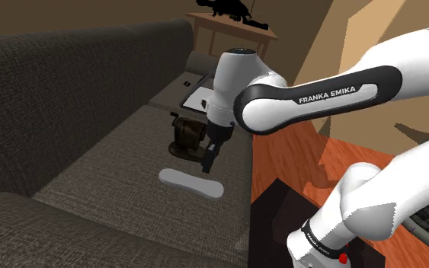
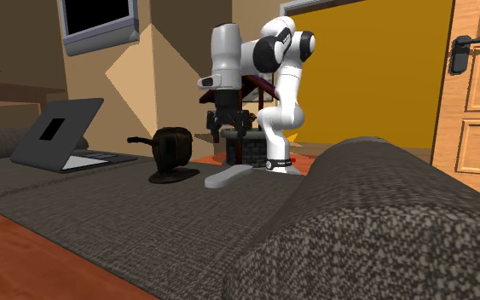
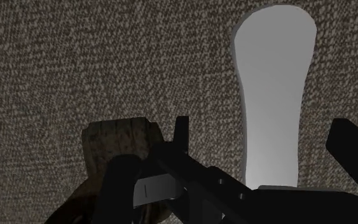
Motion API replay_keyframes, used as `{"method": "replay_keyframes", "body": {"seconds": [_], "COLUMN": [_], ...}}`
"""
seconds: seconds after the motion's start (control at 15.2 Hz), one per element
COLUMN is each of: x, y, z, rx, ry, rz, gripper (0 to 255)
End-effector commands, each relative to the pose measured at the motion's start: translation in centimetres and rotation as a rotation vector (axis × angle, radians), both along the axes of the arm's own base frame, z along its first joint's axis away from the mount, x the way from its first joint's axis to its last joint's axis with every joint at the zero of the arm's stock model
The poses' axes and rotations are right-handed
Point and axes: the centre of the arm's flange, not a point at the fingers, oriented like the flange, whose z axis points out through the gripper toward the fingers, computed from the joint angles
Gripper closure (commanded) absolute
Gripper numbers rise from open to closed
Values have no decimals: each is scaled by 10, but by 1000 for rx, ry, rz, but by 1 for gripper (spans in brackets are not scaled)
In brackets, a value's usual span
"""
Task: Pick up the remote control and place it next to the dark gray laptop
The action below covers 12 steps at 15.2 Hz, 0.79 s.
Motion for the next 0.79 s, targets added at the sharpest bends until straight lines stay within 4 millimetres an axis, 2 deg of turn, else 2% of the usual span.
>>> {"method": "replay_keyframes", "body": {"seconds": [0.0,0.2,0.73], "x": [5,12,12], "y": [21,52,51], "z": [-17,-42,-82], "rx": [-4,-13,-13], "ry": [-10,-22,-22], "rz": [37,90,90], "gripper": [0,0,0]}}
